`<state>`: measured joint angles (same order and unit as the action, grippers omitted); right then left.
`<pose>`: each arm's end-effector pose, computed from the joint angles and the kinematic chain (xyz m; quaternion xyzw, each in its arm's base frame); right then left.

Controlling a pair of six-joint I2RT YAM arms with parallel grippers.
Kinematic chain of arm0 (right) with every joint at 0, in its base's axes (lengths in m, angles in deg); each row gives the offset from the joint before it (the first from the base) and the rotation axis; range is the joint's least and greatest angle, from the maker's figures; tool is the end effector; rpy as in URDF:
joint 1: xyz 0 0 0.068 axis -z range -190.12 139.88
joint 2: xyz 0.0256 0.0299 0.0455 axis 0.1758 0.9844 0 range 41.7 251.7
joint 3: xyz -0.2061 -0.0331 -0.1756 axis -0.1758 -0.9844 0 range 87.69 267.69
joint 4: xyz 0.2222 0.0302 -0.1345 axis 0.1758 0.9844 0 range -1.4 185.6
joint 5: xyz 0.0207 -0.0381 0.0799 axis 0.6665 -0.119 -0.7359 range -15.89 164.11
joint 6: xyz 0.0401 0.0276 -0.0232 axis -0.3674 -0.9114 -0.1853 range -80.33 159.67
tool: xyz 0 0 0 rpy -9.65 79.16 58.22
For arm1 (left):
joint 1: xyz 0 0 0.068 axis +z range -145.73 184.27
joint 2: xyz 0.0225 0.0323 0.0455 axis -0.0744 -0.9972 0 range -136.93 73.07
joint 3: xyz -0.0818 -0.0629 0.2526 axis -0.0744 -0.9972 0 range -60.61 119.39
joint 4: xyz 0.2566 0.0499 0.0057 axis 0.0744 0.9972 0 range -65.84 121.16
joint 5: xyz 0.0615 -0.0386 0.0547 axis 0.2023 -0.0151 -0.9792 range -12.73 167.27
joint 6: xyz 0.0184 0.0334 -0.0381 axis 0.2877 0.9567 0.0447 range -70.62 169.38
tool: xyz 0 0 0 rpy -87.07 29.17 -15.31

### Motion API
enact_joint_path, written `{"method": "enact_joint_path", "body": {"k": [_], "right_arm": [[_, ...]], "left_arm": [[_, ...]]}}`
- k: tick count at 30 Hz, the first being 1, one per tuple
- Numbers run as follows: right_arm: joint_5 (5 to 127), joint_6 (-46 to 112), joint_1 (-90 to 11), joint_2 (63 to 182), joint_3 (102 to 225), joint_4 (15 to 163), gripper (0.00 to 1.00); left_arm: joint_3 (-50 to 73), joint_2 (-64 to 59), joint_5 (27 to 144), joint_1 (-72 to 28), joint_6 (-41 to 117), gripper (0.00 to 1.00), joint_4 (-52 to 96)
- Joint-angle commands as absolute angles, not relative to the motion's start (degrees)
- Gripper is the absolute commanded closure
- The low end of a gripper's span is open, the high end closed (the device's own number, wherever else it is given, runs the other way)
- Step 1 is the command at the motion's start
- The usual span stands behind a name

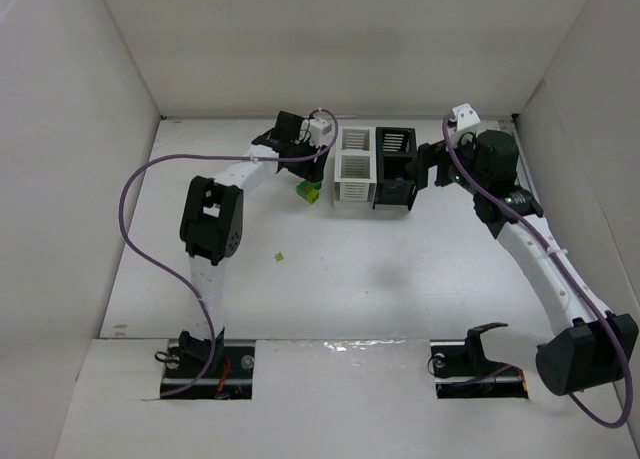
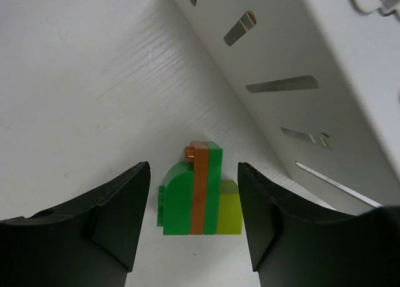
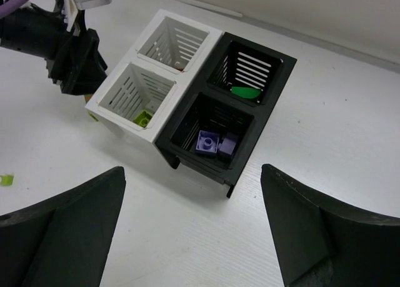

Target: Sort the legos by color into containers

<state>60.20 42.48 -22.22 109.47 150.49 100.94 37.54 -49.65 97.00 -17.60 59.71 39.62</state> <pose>0.2652 0.0656 0.3641 -0.1749 0.7834 0.1448 0.5785 0.4529 -0.1946 0.2192 0.3172 0.8379 -0.1963 0.3985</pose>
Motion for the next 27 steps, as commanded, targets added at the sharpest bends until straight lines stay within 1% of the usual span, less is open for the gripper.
{"method": "enact_joint_path", "body": {"k": [1,2,15,27], "right_arm": [[60.40,42.92,-22.52,107.97,149.56,98.88,0.07],[60.40,42.92,-22.52,107.97,149.56,98.88,0.07],[60.40,42.92,-21.99,107.97,149.56,98.88,0.07],[59.88,42.92,-21.99,108.50,149.56,98.88,0.07]], "left_arm": [[43.36,-50.86,96.87,-17.44,62.12,0.46,43.06],[44.06,-51.47,96.87,-17.44,62.82,0.49,44.54],[45.83,-53.50,98.45,-17.44,64.67,0.49,46.48],[49.86,-56.31,99.50,-17.97,66.52,0.49,49.38]]}}
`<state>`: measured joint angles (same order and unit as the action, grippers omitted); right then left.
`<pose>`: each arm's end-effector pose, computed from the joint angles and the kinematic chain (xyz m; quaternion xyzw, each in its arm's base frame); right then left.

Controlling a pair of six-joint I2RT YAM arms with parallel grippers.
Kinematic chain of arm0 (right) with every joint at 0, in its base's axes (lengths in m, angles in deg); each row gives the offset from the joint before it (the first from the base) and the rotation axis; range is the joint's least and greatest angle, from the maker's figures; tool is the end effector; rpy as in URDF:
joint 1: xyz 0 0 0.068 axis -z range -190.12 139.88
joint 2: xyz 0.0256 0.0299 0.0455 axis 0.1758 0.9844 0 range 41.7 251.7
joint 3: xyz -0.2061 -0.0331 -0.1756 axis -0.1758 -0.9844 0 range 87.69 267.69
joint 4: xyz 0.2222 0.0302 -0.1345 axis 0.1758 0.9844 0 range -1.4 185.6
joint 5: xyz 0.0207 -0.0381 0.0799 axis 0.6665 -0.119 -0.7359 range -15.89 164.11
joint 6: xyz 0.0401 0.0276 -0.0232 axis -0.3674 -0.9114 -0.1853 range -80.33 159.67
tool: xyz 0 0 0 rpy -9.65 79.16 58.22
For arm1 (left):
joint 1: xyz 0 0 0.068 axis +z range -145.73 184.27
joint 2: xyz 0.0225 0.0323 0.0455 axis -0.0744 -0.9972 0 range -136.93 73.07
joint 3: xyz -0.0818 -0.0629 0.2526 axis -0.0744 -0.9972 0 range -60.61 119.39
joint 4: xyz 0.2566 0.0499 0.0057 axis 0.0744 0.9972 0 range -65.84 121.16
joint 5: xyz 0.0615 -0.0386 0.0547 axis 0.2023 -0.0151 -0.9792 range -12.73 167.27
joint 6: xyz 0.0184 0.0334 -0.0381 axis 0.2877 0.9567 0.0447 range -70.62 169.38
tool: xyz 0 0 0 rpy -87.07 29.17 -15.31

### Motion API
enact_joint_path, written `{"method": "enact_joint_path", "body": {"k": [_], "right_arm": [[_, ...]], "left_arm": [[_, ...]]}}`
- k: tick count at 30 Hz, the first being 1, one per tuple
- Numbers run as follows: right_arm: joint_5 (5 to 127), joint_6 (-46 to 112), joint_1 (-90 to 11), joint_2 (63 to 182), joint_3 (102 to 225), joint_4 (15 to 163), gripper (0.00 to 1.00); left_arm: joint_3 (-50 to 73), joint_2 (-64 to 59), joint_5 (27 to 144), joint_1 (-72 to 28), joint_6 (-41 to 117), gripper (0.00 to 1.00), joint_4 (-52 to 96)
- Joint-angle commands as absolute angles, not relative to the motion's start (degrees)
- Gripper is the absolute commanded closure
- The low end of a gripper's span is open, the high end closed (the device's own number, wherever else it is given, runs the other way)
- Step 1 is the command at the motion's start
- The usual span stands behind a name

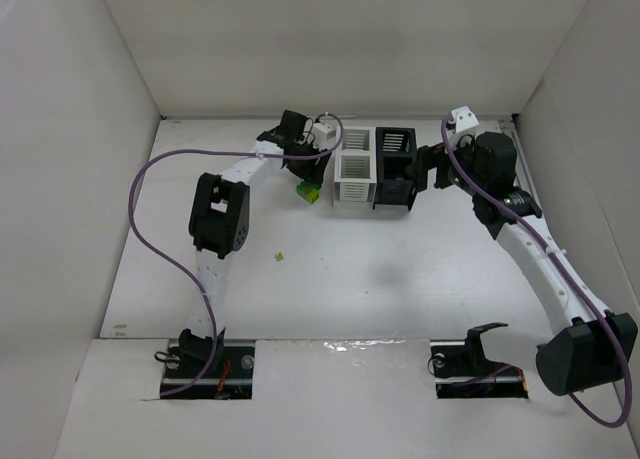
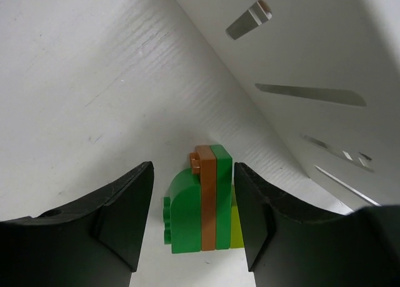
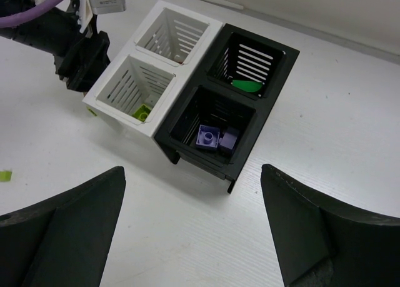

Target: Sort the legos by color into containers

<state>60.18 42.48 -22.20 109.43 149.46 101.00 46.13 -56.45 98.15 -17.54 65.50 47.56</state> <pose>0.2650 0.0655 0.3578 -0.1746 0.7889 0.1449 0.5711 0.4701 -0.2017 0.2003 0.3605 0.8409 -0.1860 0.3582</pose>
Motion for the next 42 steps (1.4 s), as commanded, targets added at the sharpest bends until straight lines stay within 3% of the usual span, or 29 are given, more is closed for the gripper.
{"method": "enact_joint_path", "body": {"k": [1,29,37,42], "right_arm": [[59.88,42.92,-21.99,108.50,149.56,98.88,0.07],[59.88,42.92,-21.99,109.03,149.56,98.36,0.07],[58.21,42.92,-21.99,109.03,149.56,98.36,0.07],[51.19,41.26,-22.60,109.03,150.09,100.36,0.07]], "left_arm": [[49.87,-56.92,99.51,-17.97,66.52,0.49,49.39],[45.65,-56.14,98.36,-17.89,65.37,0.65,49.03],[35.92,-50.87,97.84,-15.07,63.09,0.77,46.75],[29.23,-42.88,101.24,-11.39,58.35,0.86,40.36]]}}
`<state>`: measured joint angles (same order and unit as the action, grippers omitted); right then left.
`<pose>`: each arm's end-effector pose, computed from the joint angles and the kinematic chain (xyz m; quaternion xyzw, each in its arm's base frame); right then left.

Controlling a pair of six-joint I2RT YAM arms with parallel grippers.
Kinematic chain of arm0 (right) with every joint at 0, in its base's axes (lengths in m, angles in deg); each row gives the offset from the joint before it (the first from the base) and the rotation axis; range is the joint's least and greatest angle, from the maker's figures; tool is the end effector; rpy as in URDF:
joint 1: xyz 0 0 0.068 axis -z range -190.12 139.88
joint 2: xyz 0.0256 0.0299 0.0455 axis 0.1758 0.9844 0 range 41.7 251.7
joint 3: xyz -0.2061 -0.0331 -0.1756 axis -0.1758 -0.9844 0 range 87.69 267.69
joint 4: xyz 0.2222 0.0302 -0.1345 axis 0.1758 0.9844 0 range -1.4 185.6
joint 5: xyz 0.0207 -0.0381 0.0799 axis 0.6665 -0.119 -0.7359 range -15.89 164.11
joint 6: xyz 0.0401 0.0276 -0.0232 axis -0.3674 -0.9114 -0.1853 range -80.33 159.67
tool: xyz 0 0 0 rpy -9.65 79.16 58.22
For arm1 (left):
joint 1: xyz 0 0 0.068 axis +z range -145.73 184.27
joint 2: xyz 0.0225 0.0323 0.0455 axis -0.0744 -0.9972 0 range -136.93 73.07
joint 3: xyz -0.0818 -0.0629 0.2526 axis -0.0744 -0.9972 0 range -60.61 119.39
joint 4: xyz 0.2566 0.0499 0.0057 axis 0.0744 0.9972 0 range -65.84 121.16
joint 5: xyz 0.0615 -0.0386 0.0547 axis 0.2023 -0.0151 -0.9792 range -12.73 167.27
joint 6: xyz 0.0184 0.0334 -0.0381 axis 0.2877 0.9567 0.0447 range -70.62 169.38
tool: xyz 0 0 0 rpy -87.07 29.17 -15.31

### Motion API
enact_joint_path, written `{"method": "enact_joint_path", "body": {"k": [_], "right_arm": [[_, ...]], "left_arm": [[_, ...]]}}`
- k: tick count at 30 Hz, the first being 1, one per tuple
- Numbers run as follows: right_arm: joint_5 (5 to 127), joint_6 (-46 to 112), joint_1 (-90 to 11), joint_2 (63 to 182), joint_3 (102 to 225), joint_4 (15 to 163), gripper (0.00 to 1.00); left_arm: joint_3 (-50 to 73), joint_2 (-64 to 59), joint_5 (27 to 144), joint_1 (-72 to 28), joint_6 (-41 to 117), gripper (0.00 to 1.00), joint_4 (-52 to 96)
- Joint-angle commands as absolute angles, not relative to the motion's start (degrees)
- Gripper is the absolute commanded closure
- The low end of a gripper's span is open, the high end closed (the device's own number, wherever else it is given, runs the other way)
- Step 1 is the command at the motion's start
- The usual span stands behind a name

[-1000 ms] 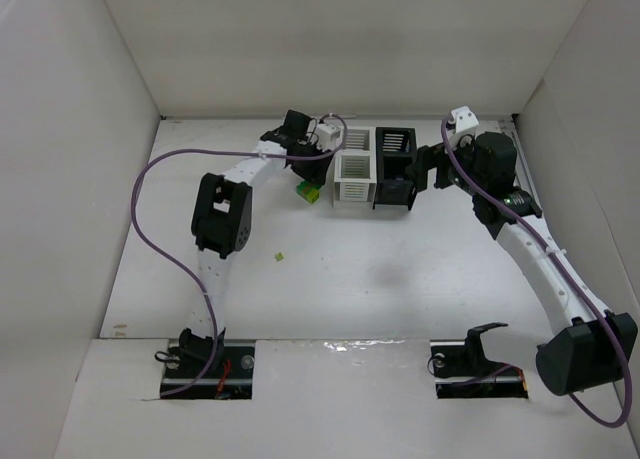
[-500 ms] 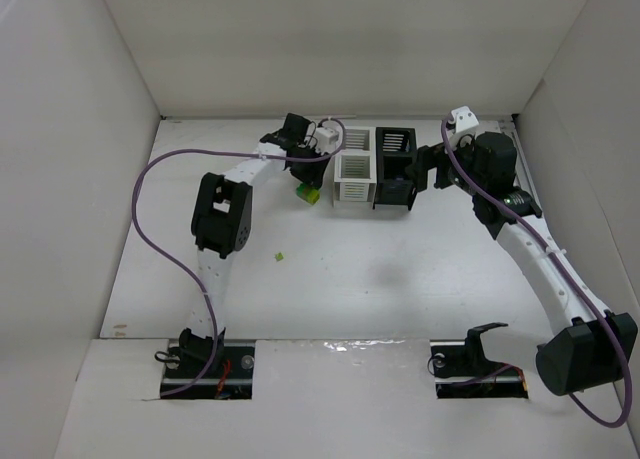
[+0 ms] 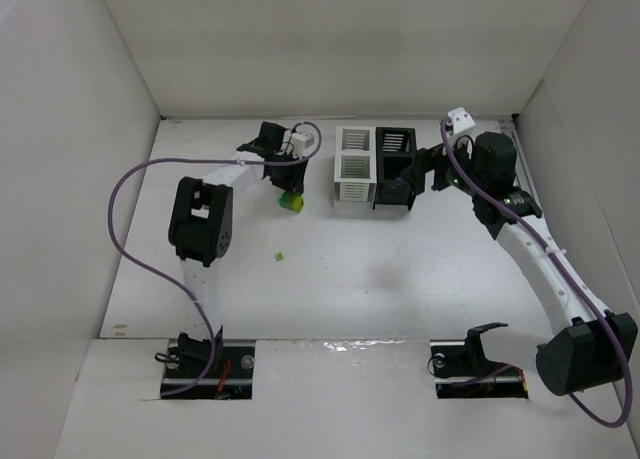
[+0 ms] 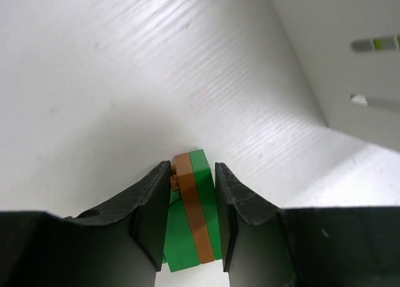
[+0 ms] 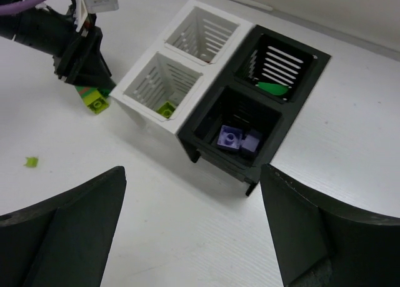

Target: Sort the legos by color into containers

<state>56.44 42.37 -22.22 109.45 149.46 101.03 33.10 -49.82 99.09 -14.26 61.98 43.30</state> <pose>0.2640 0.0676 0.3579 -0.1923 0.7832 0.1715 0.5659 0.4488 -0.1643 0.1883 0.3111 0.8660 -0.1946 0.3398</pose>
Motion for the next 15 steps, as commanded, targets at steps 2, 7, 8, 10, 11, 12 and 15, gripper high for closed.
{"method": "enact_joint_path", "body": {"k": [2,7,8,10,11,12,15], "right_arm": [[48.02,38.11,-24.27,109.64,150.62,101.07,0.08],[48.01,30.54,-29.63,111.66,151.23,98.28,0.08],[48.53,29.40,-31.20,112.19,152.54,97.75,0.08],[49.85,25.36,-32.53,114.20,153.33,95.73,0.08],[48.99,24.21,-33.23,114.91,153.34,95.02,0.08],[48.98,23.24,-33.24,116.57,153.95,95.02,0.08],[48.46,20.34,-36.04,119.39,156.49,93.61,0.08]], "left_arm": [[25.03,-39.54,103.28,-10.33,54.50,0.88,36.75],[17.71,-27.50,102.68,-9.53,48.95,0.99,22.88],[17.01,-26.09,102.15,-9.53,48.33,0.99,21.28],[15.78,-22.84,100.14,-9.53,46.58,1.00,18.11],[15.77,-22.04,100.12,-9.53,46.57,1.00,17.49],[15.77,-21.34,99.60,-9.53,46.04,1.00,16.96],[15.77,-19.66,97.13,-10.68,45.43,1.00,16.43]]}}
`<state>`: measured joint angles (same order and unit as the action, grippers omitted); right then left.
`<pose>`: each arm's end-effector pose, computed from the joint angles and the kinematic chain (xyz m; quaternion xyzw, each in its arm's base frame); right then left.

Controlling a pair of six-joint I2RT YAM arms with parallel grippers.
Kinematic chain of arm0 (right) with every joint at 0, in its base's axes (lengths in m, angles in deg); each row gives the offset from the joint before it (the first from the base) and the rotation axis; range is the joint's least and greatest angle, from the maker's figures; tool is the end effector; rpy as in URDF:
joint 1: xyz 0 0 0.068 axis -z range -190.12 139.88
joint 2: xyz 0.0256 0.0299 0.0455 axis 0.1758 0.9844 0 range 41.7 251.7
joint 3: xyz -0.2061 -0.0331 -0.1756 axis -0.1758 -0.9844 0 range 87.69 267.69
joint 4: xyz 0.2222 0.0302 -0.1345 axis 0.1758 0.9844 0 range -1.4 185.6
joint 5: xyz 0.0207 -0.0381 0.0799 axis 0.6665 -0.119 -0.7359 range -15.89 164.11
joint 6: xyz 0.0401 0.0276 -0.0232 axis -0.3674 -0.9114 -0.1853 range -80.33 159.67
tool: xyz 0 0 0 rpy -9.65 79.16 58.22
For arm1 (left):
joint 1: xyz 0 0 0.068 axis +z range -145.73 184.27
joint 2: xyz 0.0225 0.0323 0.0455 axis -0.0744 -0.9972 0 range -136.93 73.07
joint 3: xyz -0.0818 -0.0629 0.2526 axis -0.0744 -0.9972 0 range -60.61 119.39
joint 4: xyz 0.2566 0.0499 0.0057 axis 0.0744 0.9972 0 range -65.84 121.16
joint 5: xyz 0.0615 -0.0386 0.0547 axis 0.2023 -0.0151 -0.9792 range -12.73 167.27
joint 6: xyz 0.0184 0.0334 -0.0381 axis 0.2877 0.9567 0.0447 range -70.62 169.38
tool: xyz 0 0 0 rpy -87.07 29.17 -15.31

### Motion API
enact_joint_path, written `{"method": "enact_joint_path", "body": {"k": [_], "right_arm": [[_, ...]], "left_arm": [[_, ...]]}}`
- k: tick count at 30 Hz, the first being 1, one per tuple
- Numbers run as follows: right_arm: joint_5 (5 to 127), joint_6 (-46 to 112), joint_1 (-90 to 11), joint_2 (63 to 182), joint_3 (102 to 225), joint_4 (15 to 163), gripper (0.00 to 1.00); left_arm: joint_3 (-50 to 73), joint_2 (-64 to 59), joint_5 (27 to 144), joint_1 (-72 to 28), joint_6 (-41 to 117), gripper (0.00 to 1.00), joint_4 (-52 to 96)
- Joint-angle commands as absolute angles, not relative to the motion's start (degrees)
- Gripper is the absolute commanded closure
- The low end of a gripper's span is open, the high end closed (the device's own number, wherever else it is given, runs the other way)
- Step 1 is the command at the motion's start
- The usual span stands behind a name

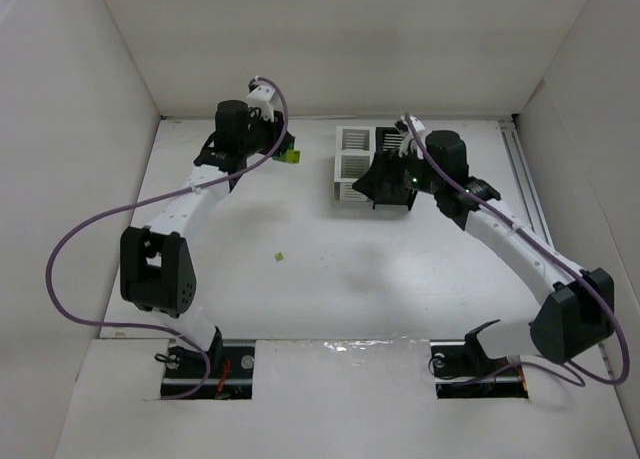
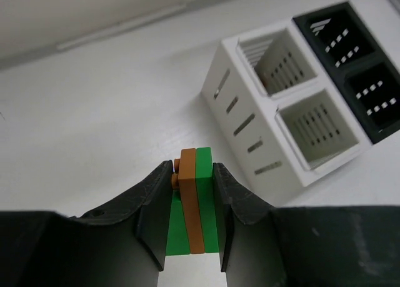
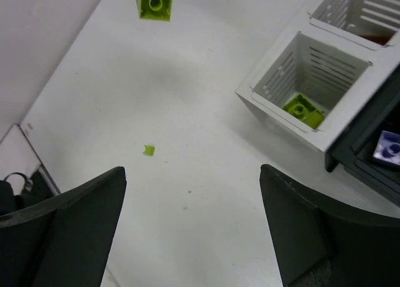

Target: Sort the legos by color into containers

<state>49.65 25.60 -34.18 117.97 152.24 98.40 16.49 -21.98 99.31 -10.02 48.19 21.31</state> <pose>0.2756 0.1392 0.3399 -0.1891 0.7944 0.3451 0.4626 0.3825 -0.1111 0.3302 0.2044 0.7609 -0.2307 0.5710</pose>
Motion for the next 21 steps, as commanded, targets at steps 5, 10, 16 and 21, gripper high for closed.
{"method": "enact_joint_path", "body": {"k": [5,10,16,21], "right_arm": [[46.17,13.94,-36.75,127.74,163.35,92.47,0.08],[43.00,8.82,-36.40,134.24,171.18,89.57,0.07],[48.89,6.09,-39.47,140.04,175.75,89.57,0.07],[49.41,6.45,-41.76,142.07,177.07,89.57,0.07]], "left_arm": [[13.85,-15.89,95.82,-11.91,42.00,1.00,13.88],[11.82,-13.16,92.48,-14.01,41.38,1.00,11.86],[11.29,-11.58,89.22,-15.59,40.86,1.00,10.54],[11.29,-11.57,88.61,-15.60,38.66,1.00,10.54]]}}
